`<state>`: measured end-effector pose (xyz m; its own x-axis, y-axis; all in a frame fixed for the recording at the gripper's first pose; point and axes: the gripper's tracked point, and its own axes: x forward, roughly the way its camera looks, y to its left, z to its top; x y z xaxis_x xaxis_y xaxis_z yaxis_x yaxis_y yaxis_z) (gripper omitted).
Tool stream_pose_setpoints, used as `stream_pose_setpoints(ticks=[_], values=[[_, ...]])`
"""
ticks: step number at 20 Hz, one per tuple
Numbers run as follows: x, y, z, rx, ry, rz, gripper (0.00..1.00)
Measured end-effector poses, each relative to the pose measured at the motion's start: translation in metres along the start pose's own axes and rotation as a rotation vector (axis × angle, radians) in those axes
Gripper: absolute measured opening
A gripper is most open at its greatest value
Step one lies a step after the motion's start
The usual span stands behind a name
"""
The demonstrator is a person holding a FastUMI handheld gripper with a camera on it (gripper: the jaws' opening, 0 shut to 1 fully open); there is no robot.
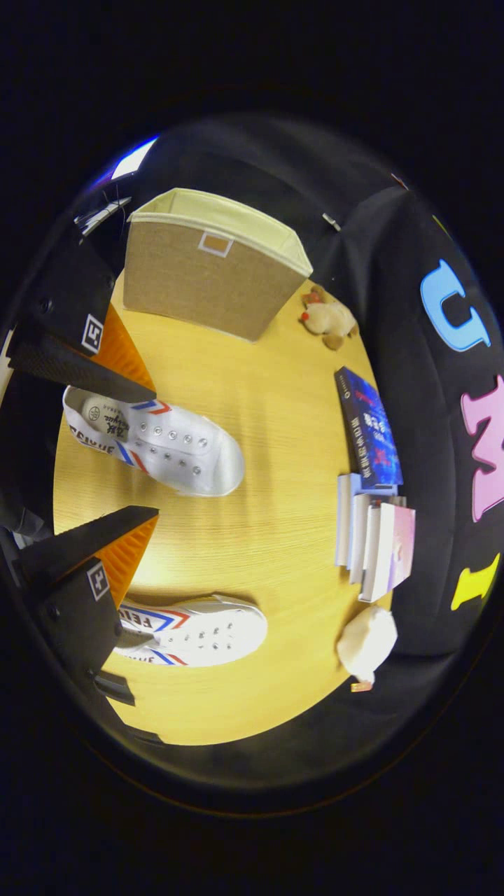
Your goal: Open the storage box then place both shoes into the box .Put the left shoe in first, then the right shoe, with the right side of both shoes facing outward in a uniform manner.
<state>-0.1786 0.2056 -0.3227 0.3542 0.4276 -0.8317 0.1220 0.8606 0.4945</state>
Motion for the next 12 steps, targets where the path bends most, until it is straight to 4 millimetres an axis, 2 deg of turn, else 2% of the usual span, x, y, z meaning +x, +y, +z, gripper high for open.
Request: stream_pose_setpoints(ticks=[2,4,7,9,10,11,12], values=[[0.016,0.001,-0.013,0.06,0.055,0.018,0.91],[0.032,-0.003,-0.021,0.084,0.096,0.006,0.86],[0.051,-0.006,-0.029,0.106,0.132,-0.015,0.85],[0.059,0.001,-0.032,0.142,0.149,0.001,0.73],[0.06,-0.001,-0.033,0.15,0.161,-0.01,0.62],[0.059,-0.011,-0.033,0.14,0.167,-0.055,0.52],[0.059,-0.012,-0.034,0.168,0.184,-0.049,0.35]])
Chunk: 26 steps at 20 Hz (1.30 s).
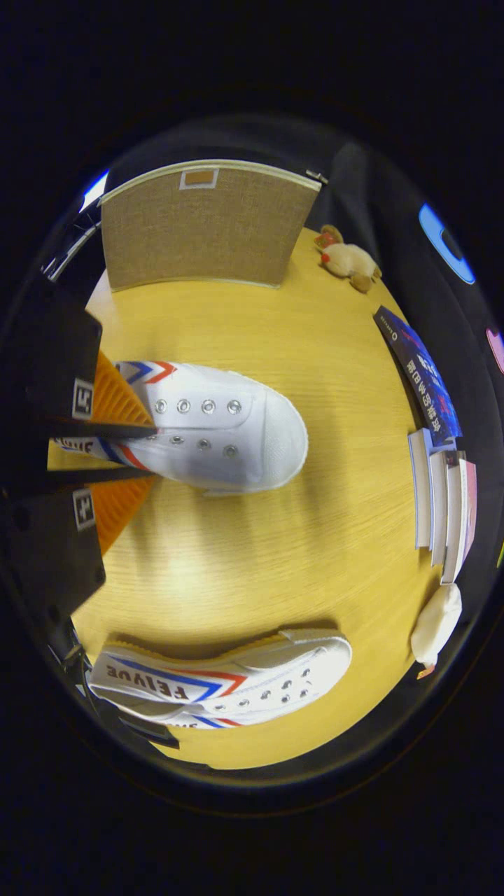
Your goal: Open the storage box then place both shoes into the box .Put the left shoe in first, then the right shoe, with the right side of both shoes facing outward in a uniform manner.
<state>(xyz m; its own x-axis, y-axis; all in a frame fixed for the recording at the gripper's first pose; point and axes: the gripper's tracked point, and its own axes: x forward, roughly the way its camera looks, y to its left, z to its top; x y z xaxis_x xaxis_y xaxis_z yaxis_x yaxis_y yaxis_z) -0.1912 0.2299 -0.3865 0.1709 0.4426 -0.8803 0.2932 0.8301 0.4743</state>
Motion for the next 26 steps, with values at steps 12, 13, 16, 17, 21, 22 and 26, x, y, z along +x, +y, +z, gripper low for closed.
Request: stream_pose_setpoints(ticks=[12,13,16,17,21,22,26], values=[[-0.102,0.066,0.04,0.106,-0.083,0.167,0.07],[-0.116,0.081,0.049,0.096,-0.101,0.186,0.07],[-0.153,0.133,0.069,0.089,-0.13,0.262,0.07],[-0.162,0.149,0.072,0.093,-0.126,0.286,0.07],[-0.186,0.22,0.07,0.094,-0.078,0.364,0.07],[-0.187,0.237,0.067,0.09,-0.062,0.379,0.07],[-0.169,0.296,0.048,0.058,-0.001,0.386,0.07]])
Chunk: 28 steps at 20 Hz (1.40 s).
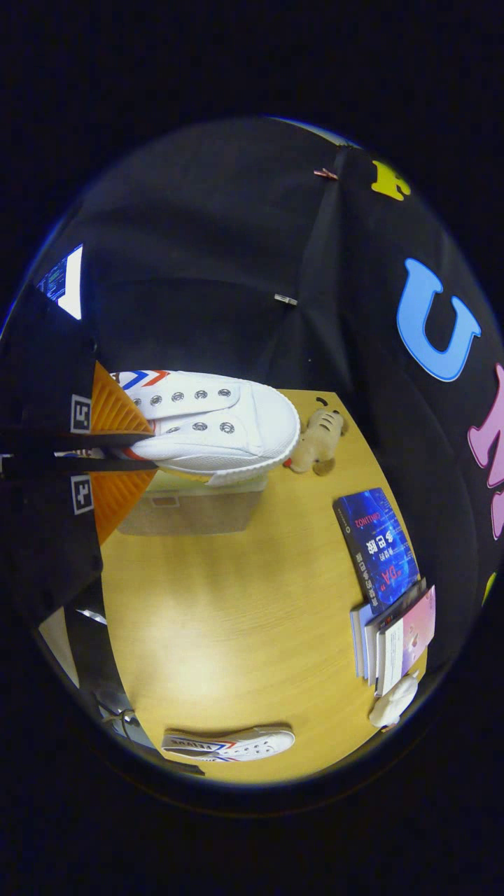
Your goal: Open the storage box then place both shoes into the box .Put the left shoe in first, then the right shoe, with the right side of both shoes facing outward in a uniform manner.
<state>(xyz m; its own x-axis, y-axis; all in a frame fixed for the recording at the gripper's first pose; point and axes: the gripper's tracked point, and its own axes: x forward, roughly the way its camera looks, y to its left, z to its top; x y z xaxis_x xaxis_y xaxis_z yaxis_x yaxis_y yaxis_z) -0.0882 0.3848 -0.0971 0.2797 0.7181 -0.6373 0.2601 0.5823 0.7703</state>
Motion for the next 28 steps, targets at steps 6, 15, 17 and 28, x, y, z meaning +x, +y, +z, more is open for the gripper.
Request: stream_pose_setpoints(ticks=[6,15,17,28], values=[[0.059,0.033,-0.036,-0.025,0.084,-0.073,0.07],[0.119,0.029,-0.047,-0.061,0.123,-0.177,0.07],[0.129,0.027,-0.05,-0.071,0.132,-0.191,0.07],[0.157,0.019,-0.046,-0.045,0.111,-0.208,0.07]])
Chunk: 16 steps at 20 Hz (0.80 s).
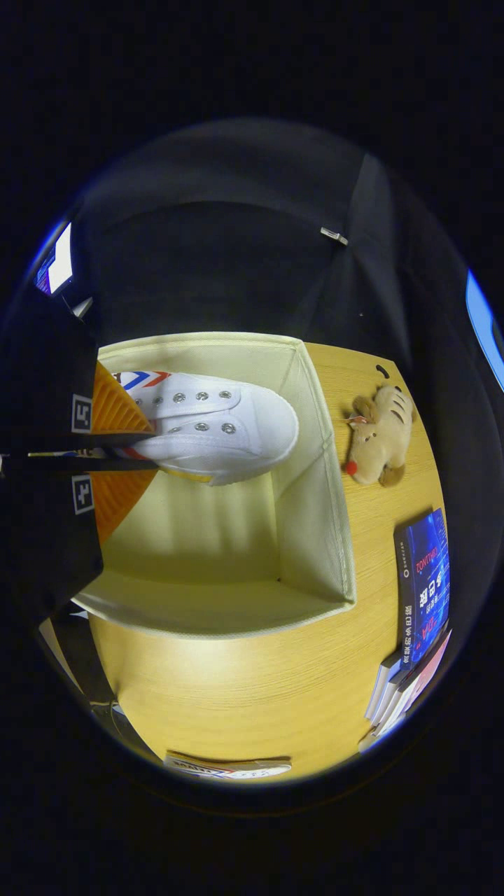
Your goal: Open the storage box then place both shoes into the box .Put the left shoe in first, then the right shoe, with the right side of both shoes facing outward in a uniform manner.
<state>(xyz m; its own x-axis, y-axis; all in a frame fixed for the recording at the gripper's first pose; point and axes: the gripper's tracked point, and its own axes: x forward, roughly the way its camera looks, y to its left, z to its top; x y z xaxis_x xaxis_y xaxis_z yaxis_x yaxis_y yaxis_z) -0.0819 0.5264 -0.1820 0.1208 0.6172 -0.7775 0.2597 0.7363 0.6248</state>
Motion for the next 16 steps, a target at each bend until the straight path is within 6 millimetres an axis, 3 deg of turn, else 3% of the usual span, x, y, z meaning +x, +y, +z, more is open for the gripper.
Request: stream_pose_setpoints(ticks=[3,4,7,11,16], values=[[0.001,0.017,-0.005,0.012,0.011,0.077,0.14],[0.001,0.022,-0.006,0.011,0.009,0.105,0.33],[-0.016,0.023,0.0,-0.005,-0.011,0.142,0.75],[-0.042,0.018,0.006,-0.028,-0.033,0.202,0.89],[-0.113,-0.009,0.015,-0.049,-0.072,0.297,0.89]])
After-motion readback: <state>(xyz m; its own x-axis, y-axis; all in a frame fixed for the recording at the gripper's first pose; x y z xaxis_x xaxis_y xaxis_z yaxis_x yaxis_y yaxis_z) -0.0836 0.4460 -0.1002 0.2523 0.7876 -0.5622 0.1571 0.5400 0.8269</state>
